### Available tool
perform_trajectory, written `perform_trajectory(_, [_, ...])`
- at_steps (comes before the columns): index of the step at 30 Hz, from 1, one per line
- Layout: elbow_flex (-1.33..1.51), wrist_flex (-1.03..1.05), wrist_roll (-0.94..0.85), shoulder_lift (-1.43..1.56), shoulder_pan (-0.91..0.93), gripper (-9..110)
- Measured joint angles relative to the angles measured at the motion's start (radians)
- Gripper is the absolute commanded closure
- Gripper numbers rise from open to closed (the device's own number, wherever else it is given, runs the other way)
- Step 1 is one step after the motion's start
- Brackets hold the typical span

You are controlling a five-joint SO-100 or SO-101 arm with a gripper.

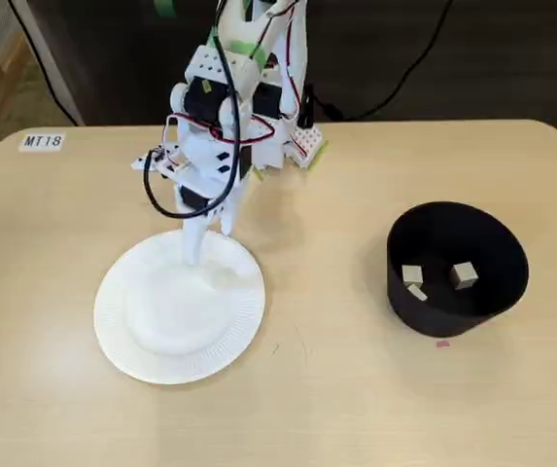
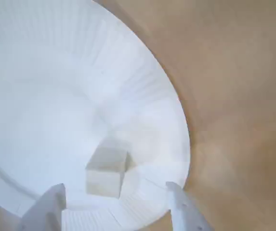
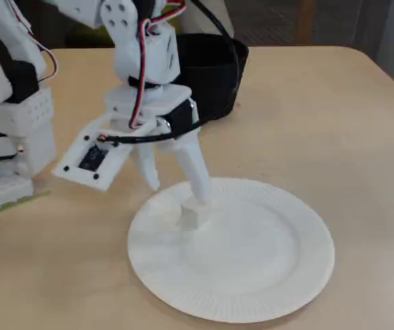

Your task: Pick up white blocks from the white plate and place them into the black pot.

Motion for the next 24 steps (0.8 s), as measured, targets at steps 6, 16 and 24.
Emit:
perform_trajectory(6, [0.000,-0.069,0.000,-0.058,0.000,73])
perform_trajectory(16, [-0.002,-0.196,0.011,-0.166,0.003,77])
perform_trajectory(24, [-0.005,-0.278,0.025,-0.209,-0.021,80])
